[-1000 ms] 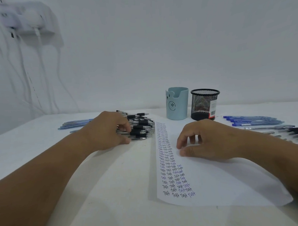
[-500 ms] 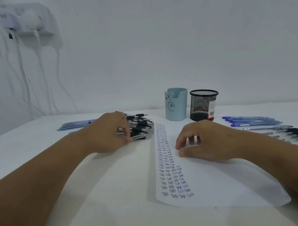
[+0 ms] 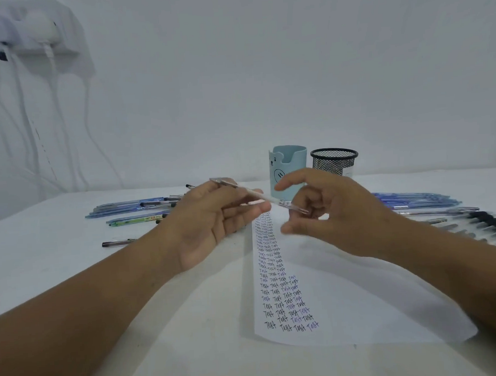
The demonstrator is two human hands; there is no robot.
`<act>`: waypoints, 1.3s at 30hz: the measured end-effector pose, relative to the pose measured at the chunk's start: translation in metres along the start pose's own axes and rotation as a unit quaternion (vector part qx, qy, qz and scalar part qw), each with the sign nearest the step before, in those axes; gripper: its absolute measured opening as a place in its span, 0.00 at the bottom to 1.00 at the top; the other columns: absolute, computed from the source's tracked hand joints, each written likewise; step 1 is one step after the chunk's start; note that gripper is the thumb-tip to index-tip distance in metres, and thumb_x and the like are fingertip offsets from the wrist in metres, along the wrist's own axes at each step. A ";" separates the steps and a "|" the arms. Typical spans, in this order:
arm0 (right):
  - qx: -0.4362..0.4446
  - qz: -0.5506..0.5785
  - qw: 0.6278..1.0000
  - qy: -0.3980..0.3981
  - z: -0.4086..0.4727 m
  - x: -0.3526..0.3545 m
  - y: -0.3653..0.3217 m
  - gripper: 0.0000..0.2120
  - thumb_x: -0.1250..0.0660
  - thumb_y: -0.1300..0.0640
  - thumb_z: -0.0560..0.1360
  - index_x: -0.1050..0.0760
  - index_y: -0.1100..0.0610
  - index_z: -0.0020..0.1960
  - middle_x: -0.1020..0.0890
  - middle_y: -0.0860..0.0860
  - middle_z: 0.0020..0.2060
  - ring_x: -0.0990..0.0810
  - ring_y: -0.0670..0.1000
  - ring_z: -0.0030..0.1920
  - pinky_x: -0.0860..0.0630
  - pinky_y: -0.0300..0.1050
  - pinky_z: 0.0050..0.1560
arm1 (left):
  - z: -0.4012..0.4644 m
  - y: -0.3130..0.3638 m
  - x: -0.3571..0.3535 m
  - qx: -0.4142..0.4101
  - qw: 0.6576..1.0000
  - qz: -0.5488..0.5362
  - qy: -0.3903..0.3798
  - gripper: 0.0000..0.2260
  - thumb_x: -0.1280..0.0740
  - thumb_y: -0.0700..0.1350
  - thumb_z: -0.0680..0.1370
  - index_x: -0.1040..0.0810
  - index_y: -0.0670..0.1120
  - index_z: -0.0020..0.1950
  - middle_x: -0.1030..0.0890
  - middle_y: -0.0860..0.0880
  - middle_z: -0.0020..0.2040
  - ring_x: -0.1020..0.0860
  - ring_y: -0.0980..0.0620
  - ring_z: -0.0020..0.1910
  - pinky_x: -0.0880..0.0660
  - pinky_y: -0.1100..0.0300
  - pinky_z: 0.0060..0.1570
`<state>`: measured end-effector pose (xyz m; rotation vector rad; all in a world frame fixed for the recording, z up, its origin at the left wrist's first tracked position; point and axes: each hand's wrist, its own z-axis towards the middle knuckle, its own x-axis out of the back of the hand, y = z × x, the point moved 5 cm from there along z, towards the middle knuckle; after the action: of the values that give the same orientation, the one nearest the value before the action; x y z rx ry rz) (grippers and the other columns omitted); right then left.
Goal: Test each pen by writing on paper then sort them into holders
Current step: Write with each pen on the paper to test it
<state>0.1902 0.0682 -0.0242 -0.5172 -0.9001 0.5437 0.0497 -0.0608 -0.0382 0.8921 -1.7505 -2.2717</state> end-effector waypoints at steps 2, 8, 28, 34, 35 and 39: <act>-0.011 0.119 0.990 0.072 0.002 0.003 -0.001 0.12 0.23 0.58 0.67 0.19 0.55 0.50 0.19 0.52 0.30 0.21 0.51 0.30 0.23 0.42 0.36 | -0.001 -0.003 0.001 0.016 1.000 0.022 -0.015 0.06 0.30 0.36 0.73 0.25 0.40 0.48 0.16 0.38 0.50 0.14 0.43 0.47 0.17 0.61 0.41; -0.097 0.351 0.927 0.094 0.004 0.002 0.002 0.10 0.26 0.59 0.64 0.20 0.59 0.45 0.21 0.54 0.29 0.23 0.52 0.29 0.26 0.42 0.34 | -0.006 -0.002 0.003 -0.059 0.959 0.278 -0.013 0.12 0.21 0.49 0.63 0.15 0.45 0.40 0.16 0.43 0.39 0.20 0.51 0.38 0.23 0.61 0.36; -0.185 0.182 0.964 -0.054 -0.011 -0.036 0.012 0.16 0.24 0.59 0.72 0.28 0.60 0.32 0.23 0.57 0.25 0.32 0.51 0.24 0.37 0.39 0.25 | -0.001 -0.011 0.010 -0.089 0.758 0.621 -0.179 0.16 0.24 0.66 0.63 0.16 0.63 0.47 0.17 0.58 0.52 0.21 0.58 0.55 0.30 0.61 0.52; -0.165 0.101 0.979 -0.062 -0.013 -0.039 0.010 0.16 0.25 0.65 0.72 0.28 0.66 0.31 0.21 0.56 0.24 0.27 0.47 0.23 0.30 0.36 0.27 | -0.001 -0.010 0.011 -0.087 0.760 0.622 -0.166 0.12 0.19 0.59 0.66 0.15 0.60 0.47 0.17 0.58 0.53 0.21 0.59 0.55 0.32 0.64 0.49; -0.160 0.091 0.981 -0.063 -0.014 -0.038 0.011 0.16 0.25 0.65 0.72 0.28 0.67 0.31 0.21 0.56 0.25 0.27 0.47 0.24 0.31 0.36 0.27 | -0.001 -0.010 0.011 -0.088 0.758 0.624 -0.167 0.12 0.19 0.57 0.67 0.15 0.60 0.47 0.17 0.58 0.52 0.21 0.59 0.55 0.32 0.65 0.48; -0.143 0.053 0.986 -0.073 -0.013 -0.038 0.010 0.16 0.26 0.67 0.72 0.30 0.68 0.30 0.22 0.58 0.25 0.30 0.46 0.24 0.34 0.37 0.26 | -0.002 -0.009 0.009 -0.088 0.763 0.619 -0.166 0.11 0.19 0.56 0.67 0.15 0.58 0.47 0.17 0.58 0.52 0.21 0.59 0.55 0.32 0.66 0.48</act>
<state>0.1802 0.0489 -0.0592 -0.7966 -1.1027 0.5574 0.0451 -0.0633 -0.0505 -0.6557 -1.4143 -1.5656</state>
